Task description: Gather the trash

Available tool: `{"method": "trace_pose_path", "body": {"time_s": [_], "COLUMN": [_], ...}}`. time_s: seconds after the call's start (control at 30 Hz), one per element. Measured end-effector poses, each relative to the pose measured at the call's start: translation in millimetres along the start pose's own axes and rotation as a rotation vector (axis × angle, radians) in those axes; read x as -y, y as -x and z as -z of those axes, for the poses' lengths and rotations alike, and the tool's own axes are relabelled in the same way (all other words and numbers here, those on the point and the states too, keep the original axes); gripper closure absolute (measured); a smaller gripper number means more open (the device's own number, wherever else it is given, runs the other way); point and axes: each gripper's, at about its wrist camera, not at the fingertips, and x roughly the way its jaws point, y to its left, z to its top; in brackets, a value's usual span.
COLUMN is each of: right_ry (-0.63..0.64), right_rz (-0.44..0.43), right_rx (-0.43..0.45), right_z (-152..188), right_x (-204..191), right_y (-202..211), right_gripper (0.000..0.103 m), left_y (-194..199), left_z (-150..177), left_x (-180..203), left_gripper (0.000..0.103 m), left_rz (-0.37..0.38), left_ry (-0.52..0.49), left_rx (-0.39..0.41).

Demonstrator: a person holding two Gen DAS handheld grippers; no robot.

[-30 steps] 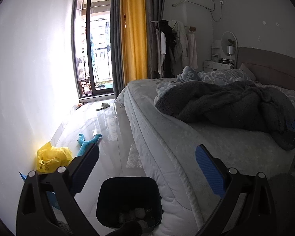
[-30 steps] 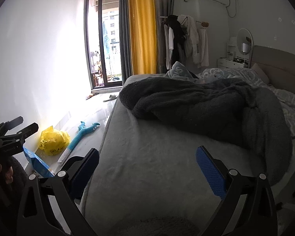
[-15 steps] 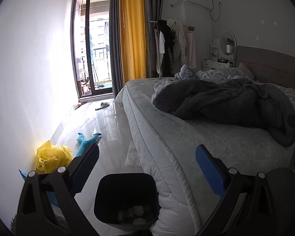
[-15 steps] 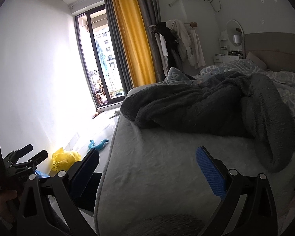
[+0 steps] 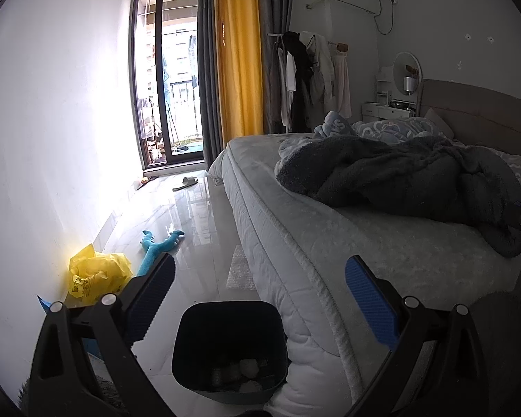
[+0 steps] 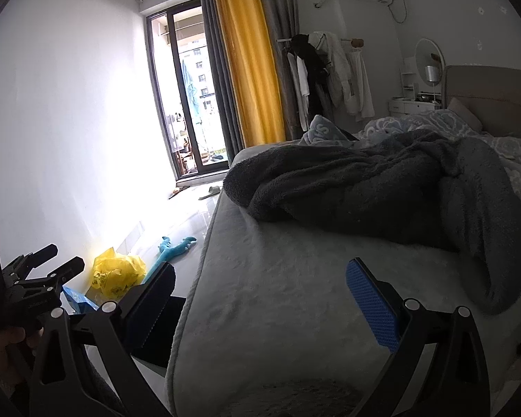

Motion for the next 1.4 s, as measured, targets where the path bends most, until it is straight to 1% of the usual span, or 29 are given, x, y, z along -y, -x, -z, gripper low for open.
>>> {"method": "trace_pose_path", "body": {"time_s": [0.17,0.5,1.4], "right_ry": [0.013,0.016,0.026], "right_rz": [0.0,-0.003,-0.008], "right_rx": [-0.003,-0.01,-0.018], "right_z": [0.3,0.0,-1.6], "right_x": [-3.9,-4.7,-1.6], "right_y": [0.8,-0.4,-3.7], "right_gripper": [0.003,0.003,0.003], "left_y": [0.1,-1.5,-1.1], "left_z": [0.2,0.5,-0.5], "left_x": [0.4,-2.4,-1.5], "left_gripper": [0.003,0.003,0.003], "left_rz": [-0.019,0.008,0.012], "left_ry": [0.002,0.033,0.034], "left_rx": [0.005,-0.006,-0.006]}}
